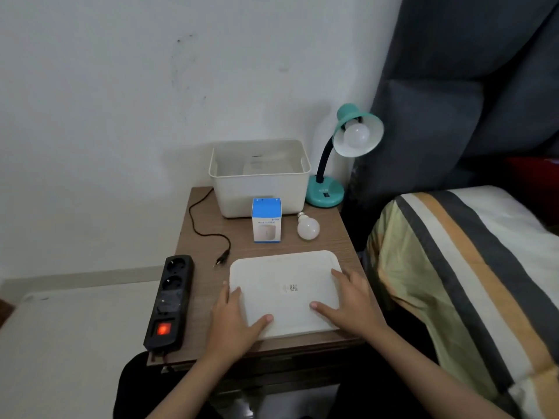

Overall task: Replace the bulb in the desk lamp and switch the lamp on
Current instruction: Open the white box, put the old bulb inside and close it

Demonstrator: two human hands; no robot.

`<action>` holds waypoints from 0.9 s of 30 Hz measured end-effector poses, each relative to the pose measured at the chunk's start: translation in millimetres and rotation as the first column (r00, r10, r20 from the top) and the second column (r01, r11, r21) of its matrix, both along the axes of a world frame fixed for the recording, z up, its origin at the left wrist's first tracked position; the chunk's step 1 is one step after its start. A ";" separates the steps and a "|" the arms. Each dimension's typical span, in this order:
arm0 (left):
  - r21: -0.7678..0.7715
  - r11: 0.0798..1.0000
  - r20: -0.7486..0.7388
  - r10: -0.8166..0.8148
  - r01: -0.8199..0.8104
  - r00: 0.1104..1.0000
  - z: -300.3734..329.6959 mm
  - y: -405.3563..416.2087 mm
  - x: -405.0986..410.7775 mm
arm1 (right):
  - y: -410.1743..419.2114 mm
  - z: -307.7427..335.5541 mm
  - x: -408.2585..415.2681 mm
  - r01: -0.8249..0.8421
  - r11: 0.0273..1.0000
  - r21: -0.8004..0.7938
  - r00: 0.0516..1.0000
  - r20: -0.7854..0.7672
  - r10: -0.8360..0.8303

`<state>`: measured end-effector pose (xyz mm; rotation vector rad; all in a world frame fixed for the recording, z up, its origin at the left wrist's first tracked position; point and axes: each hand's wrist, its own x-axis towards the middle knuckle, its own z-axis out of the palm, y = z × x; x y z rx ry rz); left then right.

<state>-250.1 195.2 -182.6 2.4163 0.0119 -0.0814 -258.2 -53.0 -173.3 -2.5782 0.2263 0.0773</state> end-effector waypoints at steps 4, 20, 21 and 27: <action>-0.083 0.996 0.170 0.033 -0.020 0.985 24.0 -3.4 50.9 | 7.4 19.9 41.7 0.048 0.997 0.053 0.987 0.148 -0.055; 0.002 0.985 0.259 0.168 -0.174 0.951 97.1 -13.8 242.0 | 28.3 7.6 168.0 0.317 0.930 0.187 0.944 0.032 -0.328; 0.007 0.984 0.262 0.171 -0.179 0.950 97.4 -15.2 246.5 | 27.8 7.2 168.2 0.329 0.920 0.212 0.938 0.044 -0.345; 0.010 0.986 0.278 0.155 -0.165 0.948 90.7 -12.8 265.2 | 18.6 22.9 148.8 0.199 0.889 0.413 0.858 0.364 -0.362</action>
